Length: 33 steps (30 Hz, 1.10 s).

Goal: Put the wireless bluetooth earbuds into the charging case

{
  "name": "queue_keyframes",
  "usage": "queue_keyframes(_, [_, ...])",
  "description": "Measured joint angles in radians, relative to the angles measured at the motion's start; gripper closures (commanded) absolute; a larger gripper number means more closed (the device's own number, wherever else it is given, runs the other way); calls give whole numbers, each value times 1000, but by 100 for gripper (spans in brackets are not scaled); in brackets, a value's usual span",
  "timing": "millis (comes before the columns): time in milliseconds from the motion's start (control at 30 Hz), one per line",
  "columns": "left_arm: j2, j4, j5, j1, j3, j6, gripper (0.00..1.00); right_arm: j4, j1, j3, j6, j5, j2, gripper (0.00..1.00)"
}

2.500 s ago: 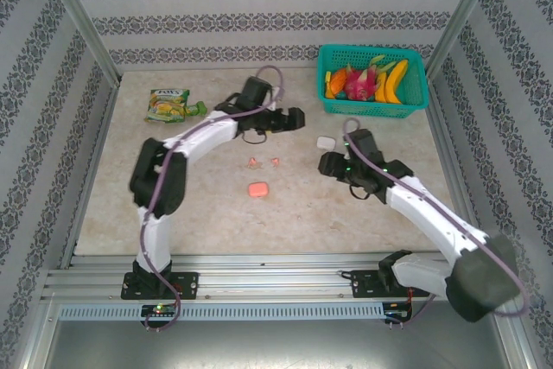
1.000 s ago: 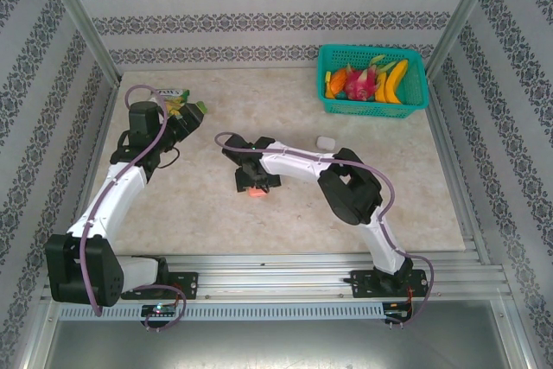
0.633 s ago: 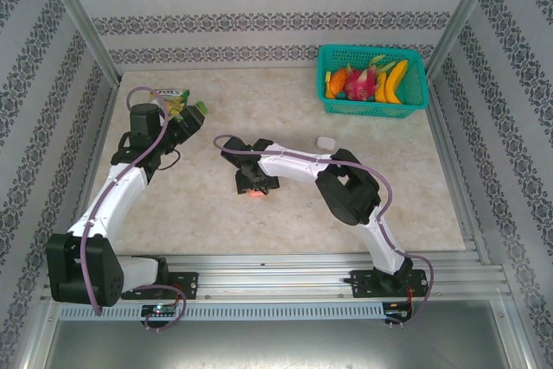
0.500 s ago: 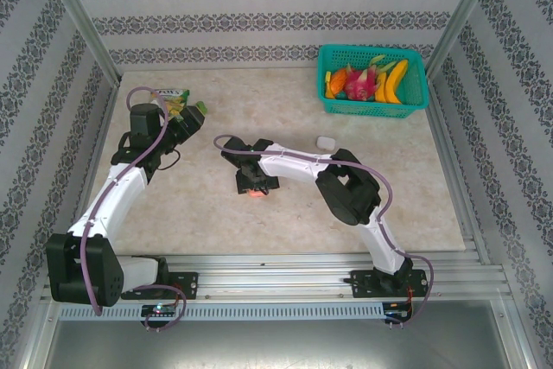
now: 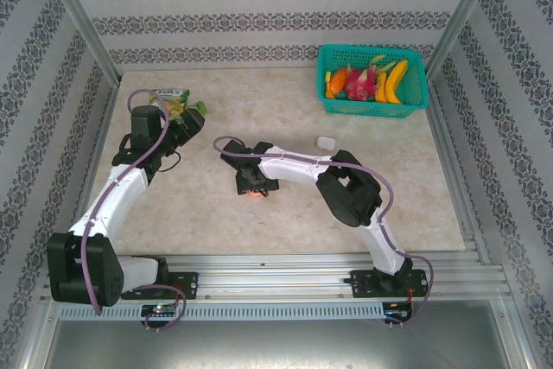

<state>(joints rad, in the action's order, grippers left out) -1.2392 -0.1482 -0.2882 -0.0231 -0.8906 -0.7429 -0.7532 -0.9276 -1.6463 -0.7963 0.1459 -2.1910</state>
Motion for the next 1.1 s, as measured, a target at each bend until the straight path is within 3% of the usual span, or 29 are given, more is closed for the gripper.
queue_keyframes(1100, [-1,13,-16,0,18,-8,0,49,-17,103,-74,29,66,40])
